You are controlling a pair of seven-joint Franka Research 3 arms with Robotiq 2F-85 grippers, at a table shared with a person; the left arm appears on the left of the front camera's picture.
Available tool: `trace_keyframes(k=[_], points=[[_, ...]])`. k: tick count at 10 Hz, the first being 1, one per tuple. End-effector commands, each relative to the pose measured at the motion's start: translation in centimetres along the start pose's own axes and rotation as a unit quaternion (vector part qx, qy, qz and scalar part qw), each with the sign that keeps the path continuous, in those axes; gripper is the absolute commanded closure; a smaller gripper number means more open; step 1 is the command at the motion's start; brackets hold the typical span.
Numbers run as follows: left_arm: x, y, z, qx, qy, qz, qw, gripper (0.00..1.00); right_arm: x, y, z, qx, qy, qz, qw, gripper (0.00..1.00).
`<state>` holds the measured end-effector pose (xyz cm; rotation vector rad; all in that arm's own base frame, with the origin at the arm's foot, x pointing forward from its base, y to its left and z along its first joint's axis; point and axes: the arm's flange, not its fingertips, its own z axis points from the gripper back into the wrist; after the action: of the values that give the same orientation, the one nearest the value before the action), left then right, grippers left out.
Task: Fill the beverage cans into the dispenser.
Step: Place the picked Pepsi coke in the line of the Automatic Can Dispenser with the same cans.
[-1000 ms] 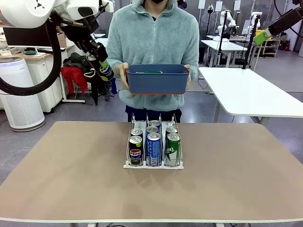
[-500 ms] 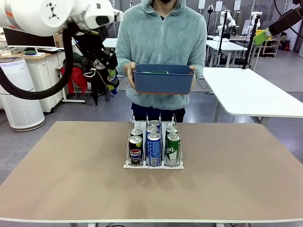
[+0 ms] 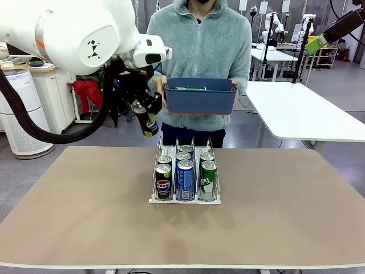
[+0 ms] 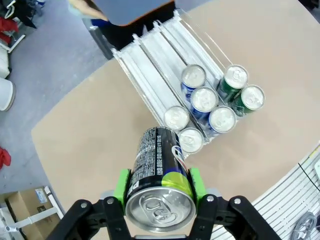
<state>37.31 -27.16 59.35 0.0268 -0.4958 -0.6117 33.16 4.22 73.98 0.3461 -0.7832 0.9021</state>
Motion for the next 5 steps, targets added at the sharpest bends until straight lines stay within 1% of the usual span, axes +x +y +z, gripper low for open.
trace_keyframes(k=[1, 5], points=[[0.13, 0.53, 0.57, 0.014, -0.005, 0.005, 1.000, 0.42, 0.01, 0.06, -0.10, 0.001, 0.001, 0.001, 1.000, 0.00], [0.13, 0.53, 0.57, 0.014, -0.005, 0.005, 1.000, 0.42, 0.01, 0.06, -0.10, 0.001, 0.001, 0.001, 1.000, 0.00]])
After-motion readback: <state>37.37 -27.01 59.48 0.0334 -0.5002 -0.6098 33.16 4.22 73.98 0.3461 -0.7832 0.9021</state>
